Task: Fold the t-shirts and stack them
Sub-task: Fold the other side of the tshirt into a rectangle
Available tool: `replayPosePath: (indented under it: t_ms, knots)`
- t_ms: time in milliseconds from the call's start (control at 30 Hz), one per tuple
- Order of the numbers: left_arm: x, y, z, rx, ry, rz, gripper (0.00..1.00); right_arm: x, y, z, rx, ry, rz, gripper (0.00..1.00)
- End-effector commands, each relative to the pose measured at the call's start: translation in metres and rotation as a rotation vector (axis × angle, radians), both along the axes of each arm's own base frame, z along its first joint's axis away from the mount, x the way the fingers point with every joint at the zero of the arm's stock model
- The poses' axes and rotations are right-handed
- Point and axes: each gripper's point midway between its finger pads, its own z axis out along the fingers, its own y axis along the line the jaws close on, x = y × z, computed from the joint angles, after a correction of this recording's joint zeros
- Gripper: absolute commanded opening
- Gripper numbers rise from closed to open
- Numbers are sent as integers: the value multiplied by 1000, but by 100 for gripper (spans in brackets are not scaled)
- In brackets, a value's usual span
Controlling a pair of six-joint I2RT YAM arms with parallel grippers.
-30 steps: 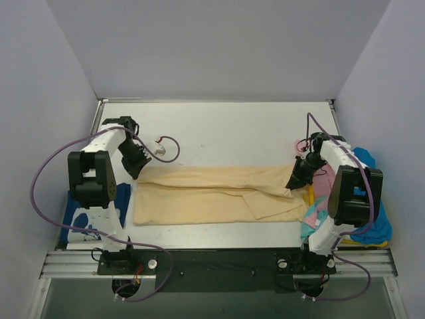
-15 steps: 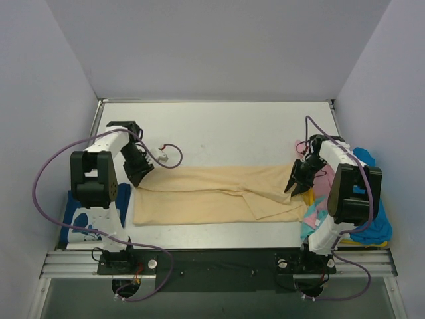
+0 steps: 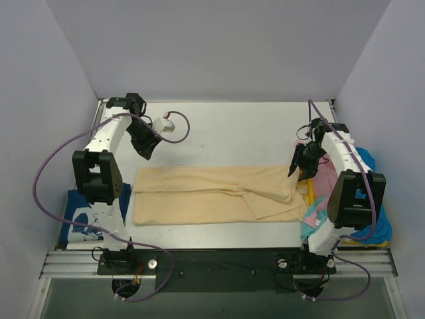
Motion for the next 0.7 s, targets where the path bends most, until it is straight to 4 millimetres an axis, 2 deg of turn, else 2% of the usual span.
replayPosePath:
  t_ms: [0, 67, 100, 133, 233, 333, 433, 533, 667]
  knots:
    - [6, -91, 26, -252, 19, 25, 39, 12, 5, -7, -31, 33, 40, 38]
    - [9, -117, 31, -311, 14, 21, 39, 22, 12, -7, -38, 27, 76, 38]
    - [14, -121, 26, -314, 1, 37, 39, 24, 11, -10, -50, 30, 97, 38]
    - [15, -125, 22, -303, -6, 37, 39, 26, 22, -9, -74, 21, 153, 38]
    - [37, -108, -5, -210, -73, 138, 40, 28, 17, -19, -150, 46, 196, 41]
    - [52, -83, -28, -119, -108, 189, 45, 42, 9, -30, -187, 42, 180, 45]
    - [68, -56, -49, -3, -163, 219, 50, 52, 15, -48, -172, 76, 218, 46]
    - [69, -44, -67, 49, -151, 218, 51, 63, 21, -69, -152, 112, 240, 46]
    - [58, -39, -81, 70, -114, 221, 51, 82, 39, -76, -106, 68, 301, 46]
